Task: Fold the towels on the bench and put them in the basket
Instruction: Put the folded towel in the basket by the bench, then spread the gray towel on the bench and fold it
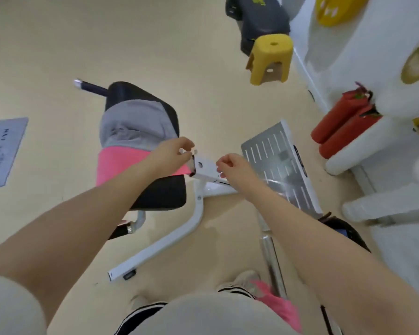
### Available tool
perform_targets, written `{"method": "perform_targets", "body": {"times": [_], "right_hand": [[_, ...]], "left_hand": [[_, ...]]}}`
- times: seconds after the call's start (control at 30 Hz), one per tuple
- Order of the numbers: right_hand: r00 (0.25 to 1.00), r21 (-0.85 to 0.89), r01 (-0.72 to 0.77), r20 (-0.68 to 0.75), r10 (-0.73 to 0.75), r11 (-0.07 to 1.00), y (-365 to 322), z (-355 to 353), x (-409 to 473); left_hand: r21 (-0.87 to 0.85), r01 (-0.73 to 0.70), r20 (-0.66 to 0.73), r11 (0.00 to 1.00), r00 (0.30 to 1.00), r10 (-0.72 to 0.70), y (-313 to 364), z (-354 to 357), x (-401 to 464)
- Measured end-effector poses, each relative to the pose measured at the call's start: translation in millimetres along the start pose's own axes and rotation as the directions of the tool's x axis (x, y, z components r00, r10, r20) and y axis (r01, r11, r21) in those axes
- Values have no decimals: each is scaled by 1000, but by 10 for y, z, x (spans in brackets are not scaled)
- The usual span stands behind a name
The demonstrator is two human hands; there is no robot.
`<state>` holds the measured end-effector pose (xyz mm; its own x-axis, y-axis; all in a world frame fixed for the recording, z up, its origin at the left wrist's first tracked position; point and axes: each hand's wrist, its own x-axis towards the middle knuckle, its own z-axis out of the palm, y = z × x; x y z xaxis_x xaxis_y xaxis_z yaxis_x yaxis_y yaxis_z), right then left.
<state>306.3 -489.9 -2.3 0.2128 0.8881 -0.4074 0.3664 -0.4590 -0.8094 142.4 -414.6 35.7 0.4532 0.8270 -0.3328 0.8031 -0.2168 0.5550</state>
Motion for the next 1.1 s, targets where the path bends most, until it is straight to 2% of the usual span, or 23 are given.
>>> {"method": "perform_targets", "body": {"times": [0.17, 0.37, 0.57, 0.8, 0.97, 1.03, 1.1], "right_hand": [[993, -62, 97, 72, -92, 993, -706, 1118, -111], [999, 19, 33, 17, -33, 999, -1111, 2055, -245], [999, 30, 14, -44, -13, 999, -1328, 2265, 119], [996, 17, 32, -88, -31, 999, -1792, 2503, 630], [971, 60, 42, -239, -26, 997, -1982, 2591, 1081], [966, -26, 50, -254, -55, 998, -2002, 2605, 1356], [967, -184, 68, -230, -111, 980, -2001, 2636, 1664]], "left_hand": [[-3, 44, -78, 999, 996, -44, -1235, -698, -787], [-122, 87, -99, 989, 990, -99, -2240, -1214, -1168], [-11, -20, -5, 1000, 1000, 20, -2542, -1461, -867], [-9, -30, -20, 1000, 999, 30, -2746, -1830, -343], [-44, -107, 23, 993, 994, 108, -2828, -1970, 256], [-30, -159, 39, 987, 986, 160, -2914, -2016, 606], [-2, -202, 60, 979, 978, 202, -3018, -2050, 1033]]}}
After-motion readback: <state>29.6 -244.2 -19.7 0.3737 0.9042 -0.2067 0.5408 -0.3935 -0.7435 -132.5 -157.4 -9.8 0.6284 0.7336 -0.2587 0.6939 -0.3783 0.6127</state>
